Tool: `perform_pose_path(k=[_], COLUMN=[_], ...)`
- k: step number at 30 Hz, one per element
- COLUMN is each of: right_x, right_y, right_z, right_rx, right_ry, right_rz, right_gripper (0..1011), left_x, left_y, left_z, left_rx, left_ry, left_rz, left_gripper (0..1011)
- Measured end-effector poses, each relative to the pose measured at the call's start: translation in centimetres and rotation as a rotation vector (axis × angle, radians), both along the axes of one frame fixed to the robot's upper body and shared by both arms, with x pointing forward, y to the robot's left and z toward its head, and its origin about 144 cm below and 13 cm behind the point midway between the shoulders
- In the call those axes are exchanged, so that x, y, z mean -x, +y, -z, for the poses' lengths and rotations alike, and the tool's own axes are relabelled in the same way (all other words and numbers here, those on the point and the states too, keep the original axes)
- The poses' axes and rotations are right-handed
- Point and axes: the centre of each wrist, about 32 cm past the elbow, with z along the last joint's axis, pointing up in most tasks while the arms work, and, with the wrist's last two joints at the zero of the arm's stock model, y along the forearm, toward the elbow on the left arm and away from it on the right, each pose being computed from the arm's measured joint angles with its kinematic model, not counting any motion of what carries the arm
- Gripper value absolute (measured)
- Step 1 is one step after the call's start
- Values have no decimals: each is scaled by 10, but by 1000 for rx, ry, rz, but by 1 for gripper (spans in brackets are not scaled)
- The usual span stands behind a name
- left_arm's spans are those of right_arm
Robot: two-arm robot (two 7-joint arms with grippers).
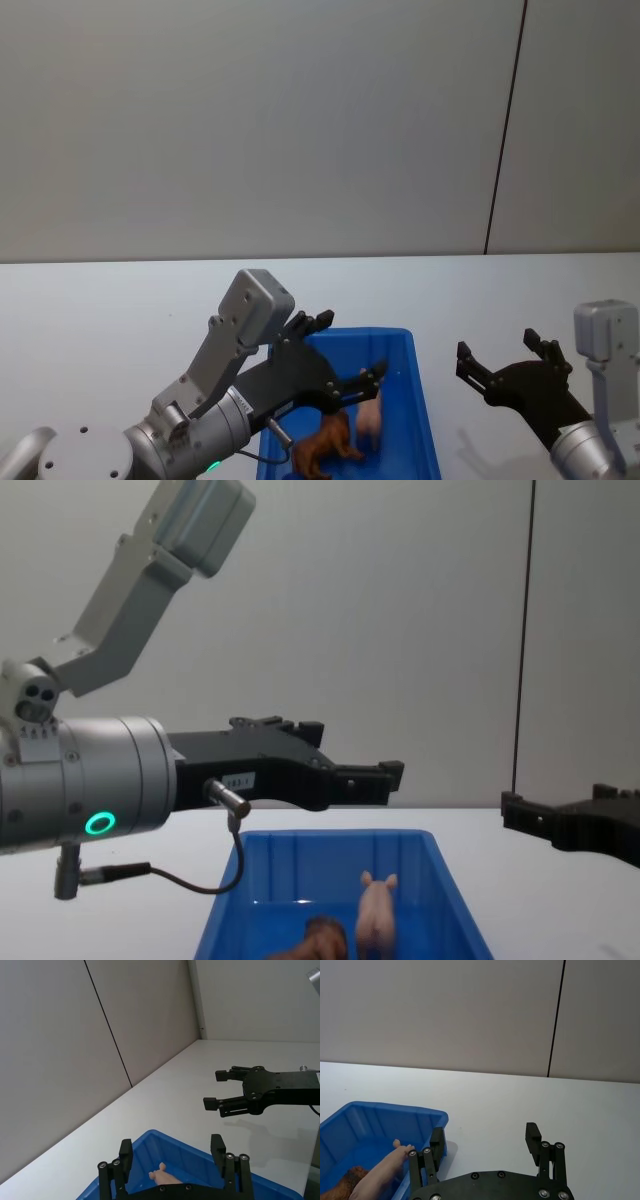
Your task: Pick up the two dolls from the table and place them into the box.
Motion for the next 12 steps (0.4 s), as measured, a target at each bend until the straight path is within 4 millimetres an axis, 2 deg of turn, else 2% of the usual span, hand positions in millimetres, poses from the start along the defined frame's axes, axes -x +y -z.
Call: perform_pose_path(k=[2, 12], right_x=[0, 0], right_y=[0, 0], right_z=[0, 0], right_rx=[0, 0], right_ry=[0, 0], right_rz=[0, 0], right_gripper=[1001, 1001], left_x=[0, 0], left_y=[0, 0], left_z=[0, 0], left_rx=[0, 0], left_ry=[0, 0], left_rz=[0, 0], left_gripper=[998, 1001])
